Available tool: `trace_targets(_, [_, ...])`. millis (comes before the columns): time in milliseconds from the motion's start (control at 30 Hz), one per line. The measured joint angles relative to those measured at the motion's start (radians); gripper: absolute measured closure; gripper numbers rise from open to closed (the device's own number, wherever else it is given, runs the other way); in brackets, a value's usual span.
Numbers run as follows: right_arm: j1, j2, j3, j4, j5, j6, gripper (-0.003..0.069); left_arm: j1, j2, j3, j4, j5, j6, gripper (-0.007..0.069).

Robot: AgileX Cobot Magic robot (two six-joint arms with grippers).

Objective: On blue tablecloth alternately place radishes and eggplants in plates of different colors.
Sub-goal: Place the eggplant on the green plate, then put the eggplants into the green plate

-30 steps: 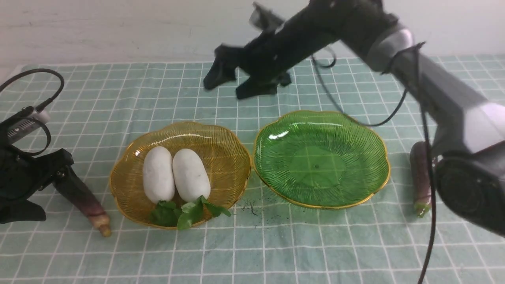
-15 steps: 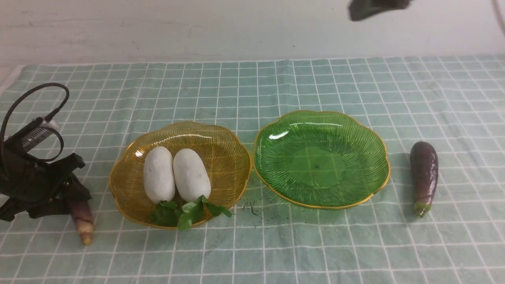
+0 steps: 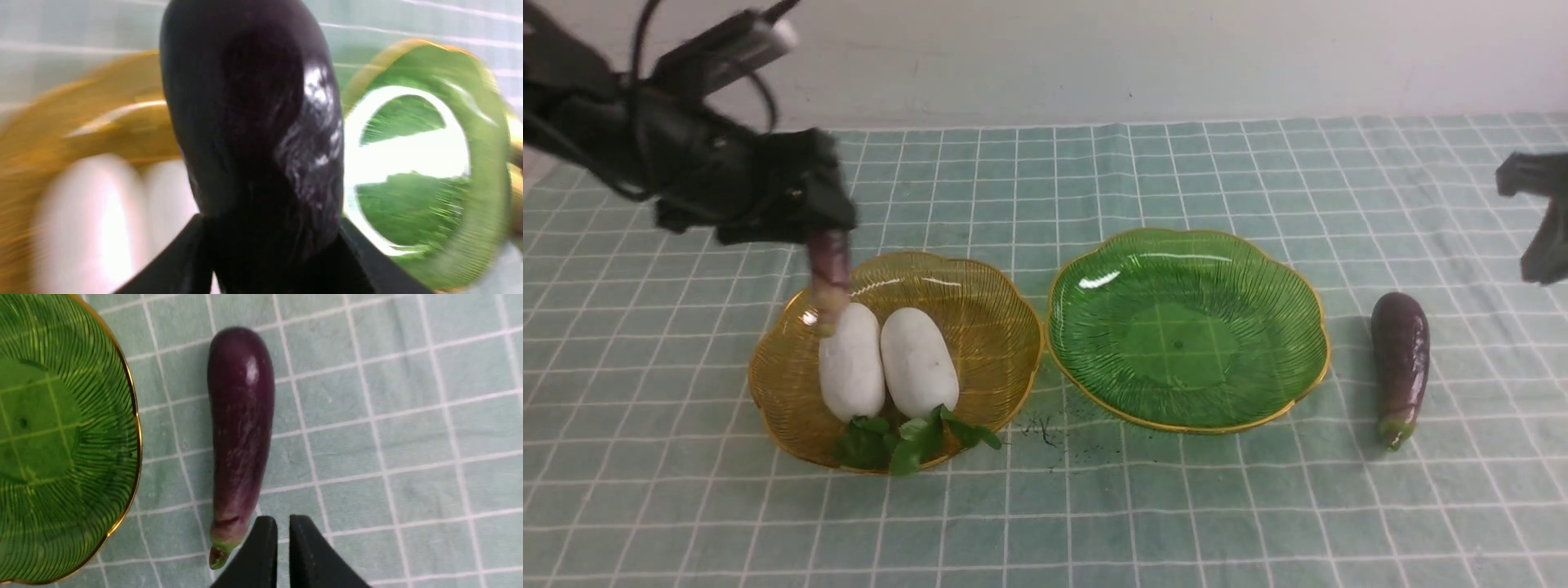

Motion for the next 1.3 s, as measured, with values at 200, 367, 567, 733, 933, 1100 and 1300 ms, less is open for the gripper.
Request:
trace_targets(200, [0.02,0.113,0.005,0.098,-0.076,-0.07,0.04,-0.247,0.133,-0.09,-0.028,-0.129,0.0,0.0314])
trace_targets(367, [0.046,0.195,0.005,0.09,-0.132,-0.072,0.0184,-0.339,0.249,-0.097,-0.074,-0.284,-0.008,0.0314])
trace_targets(567, [0.075,0.271,0.005,0.064,-0.159,-0.078,0.0102,-0.372,0.344,-0.107,-0.114,-0.338,-0.008,0.0242])
trace_targets(733, [0.083,0.306,0.005,0.064,-0.166,-0.097,0.027,-0.372,0.379,-0.108,-0.144,-0.334,-0.008,0.0014])
trace_targets(933, [0.058,0.304,-0.032,0.078,-0.116,-0.103,0.0319,-0.341,0.354,-0.145,-0.139,-0.227,-0.008,0.0002])
trace_targets(1100, [0.037,0.229,-0.122,0.202,-0.044,-0.137,0.0319,-0.252,0.26,-0.206,-0.11,-0.021,-0.007,0.027])
trace_targets(1300, [0.189,0.178,-0.192,0.408,-0.052,-0.226,0.0319,-0.157,0.086,-0.217,-0.056,0.135,0.075,0.0617])
